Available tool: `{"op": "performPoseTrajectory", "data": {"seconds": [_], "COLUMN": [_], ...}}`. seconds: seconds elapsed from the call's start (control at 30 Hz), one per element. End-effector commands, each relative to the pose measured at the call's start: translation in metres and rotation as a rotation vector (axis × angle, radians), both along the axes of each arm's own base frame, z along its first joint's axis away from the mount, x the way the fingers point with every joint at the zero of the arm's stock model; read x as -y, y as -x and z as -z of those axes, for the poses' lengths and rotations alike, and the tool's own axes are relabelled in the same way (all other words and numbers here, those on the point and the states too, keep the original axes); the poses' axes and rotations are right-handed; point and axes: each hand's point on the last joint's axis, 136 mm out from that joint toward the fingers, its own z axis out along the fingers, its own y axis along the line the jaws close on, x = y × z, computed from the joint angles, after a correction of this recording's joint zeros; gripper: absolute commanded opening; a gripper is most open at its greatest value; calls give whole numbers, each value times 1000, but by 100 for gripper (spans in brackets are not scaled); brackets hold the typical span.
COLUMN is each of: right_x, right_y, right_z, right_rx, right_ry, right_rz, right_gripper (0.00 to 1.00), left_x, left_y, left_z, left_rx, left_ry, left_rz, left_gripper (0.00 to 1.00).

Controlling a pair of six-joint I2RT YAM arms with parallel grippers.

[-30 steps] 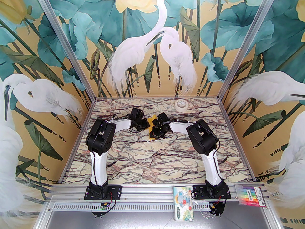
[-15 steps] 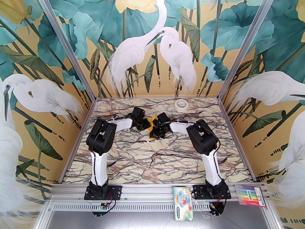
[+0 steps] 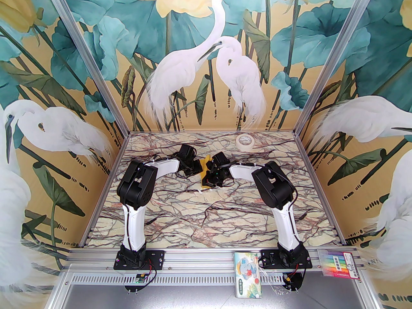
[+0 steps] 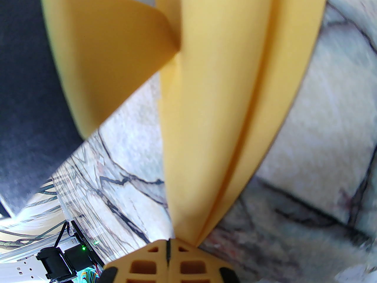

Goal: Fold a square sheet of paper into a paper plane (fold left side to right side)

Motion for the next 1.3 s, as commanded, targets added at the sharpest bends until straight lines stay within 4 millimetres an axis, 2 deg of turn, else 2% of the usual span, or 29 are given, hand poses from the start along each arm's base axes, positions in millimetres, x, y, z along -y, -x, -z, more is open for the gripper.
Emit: {"op": "performPoseTrajectory", "data": {"seconds": [0.0,0.2,0.33,0.43,0.67,0.8,1.27], "right_x": [17,13,20,23,14,11,5], "right_y": [15,-4,-31,-48,-70,-74,-64], "right_z": [20,-14,-41,-50,-40,-31,-11], "right_rx": [-54,31,90,106,81,59,10], "right_ry": [91,29,-10,-19,7,20,64], "right_rz": [21,30,85,107,116,111,107], "right_gripper": [0,0,0,0,0,0,0], "left_x": [-18,-19,-18,-17,-12,-10,-7], "left_y": [-1,4,5,5,5,7,9], "left_z": [26,34,37,37,37,37,39], "left_rx": [-21,-29,-34,-33,-33,-35,-39], "left_ry": [-112,-131,-131,-129,-128,-123,-117], "left_rz": [-27,-20,-16,-14,-10,-7,-2], "left_gripper": [7,7,7,6,6,6,6]}}
